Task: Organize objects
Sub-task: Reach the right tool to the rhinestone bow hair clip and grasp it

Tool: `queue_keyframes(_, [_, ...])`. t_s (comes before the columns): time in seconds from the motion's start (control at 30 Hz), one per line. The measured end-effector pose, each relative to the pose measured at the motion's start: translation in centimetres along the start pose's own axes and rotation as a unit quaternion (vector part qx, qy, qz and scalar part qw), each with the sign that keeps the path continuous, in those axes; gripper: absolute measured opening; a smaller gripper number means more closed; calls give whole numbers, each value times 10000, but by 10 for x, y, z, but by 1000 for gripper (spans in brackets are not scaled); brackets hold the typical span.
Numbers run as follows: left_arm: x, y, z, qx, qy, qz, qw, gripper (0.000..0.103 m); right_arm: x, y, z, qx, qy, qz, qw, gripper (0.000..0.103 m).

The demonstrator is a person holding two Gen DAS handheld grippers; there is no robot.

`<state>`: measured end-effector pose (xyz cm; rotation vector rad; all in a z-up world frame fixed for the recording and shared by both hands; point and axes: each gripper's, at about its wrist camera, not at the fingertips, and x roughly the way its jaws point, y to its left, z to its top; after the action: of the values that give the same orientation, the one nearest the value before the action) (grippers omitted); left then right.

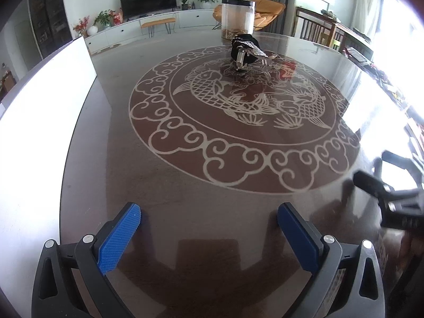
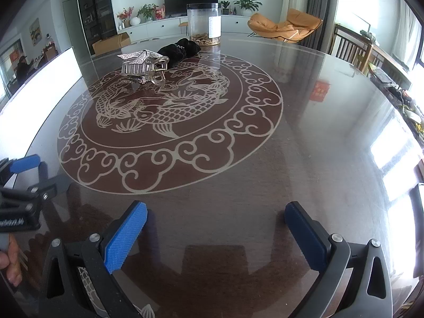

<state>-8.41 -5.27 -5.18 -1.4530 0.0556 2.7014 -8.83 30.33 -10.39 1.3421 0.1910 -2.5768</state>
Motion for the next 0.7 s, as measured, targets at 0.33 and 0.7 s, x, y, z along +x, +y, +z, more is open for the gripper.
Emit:
queue_keyframes(0.33, [0,-1,-4,-84,-60,69,9999,103,42,47,120,-81,-363,940,9949,103])
queue_keyframes(0.7, [-1,-1,-4,-90,-63,75,9999,103,93,34,158,168,66,1113,9936,66])
